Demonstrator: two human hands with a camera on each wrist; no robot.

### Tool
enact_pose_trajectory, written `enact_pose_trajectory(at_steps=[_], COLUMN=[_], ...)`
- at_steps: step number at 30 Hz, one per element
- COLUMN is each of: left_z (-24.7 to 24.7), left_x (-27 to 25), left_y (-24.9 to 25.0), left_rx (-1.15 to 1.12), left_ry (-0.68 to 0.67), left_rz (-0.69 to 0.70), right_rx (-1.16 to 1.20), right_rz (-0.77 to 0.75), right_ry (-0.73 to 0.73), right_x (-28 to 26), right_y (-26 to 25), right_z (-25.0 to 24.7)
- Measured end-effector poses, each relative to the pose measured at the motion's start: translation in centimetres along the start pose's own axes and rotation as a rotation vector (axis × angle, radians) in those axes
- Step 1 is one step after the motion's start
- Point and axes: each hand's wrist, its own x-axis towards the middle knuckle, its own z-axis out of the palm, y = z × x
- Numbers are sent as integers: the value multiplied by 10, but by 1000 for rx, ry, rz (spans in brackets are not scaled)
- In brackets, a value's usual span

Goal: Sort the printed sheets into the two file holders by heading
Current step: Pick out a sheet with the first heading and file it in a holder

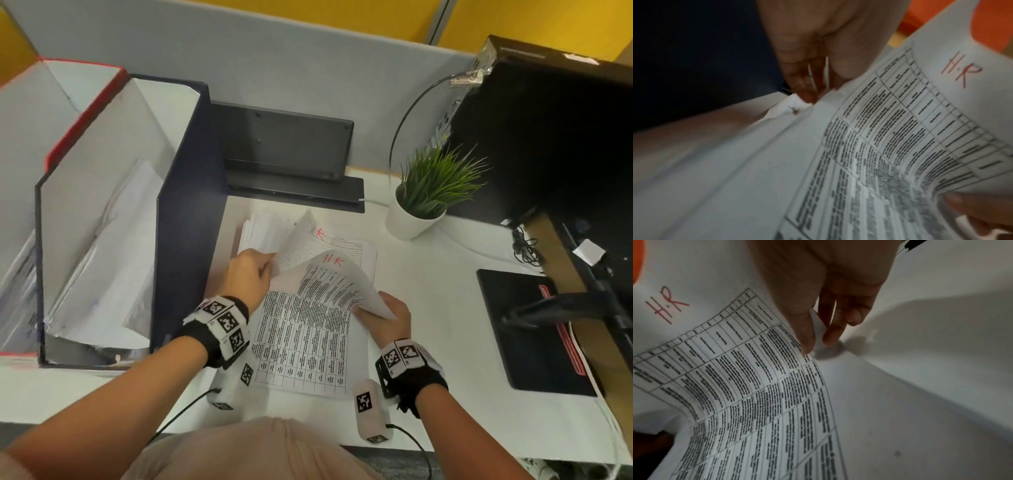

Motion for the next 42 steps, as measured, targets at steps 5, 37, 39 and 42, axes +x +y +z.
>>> enact_pose_trajectory(at_steps=[5,37,39,42], left_z=[-3,6,7,8], left_x=[-10,20,19,17], left_y=[7,-5,-5,-5], left_rx=[-416,96,105,126], left_ry=[-26,-166,-159,-172], left_rz=[-105,-459,-423,-361], right_rx=[113,635,372,201], right_rz=[56,312,155,56], right_ry=[79,64,81,58], right_x=[1,-11,-15,-14], right_y=[-6,-3,-3,-4], right_z=[0,4,5,3])
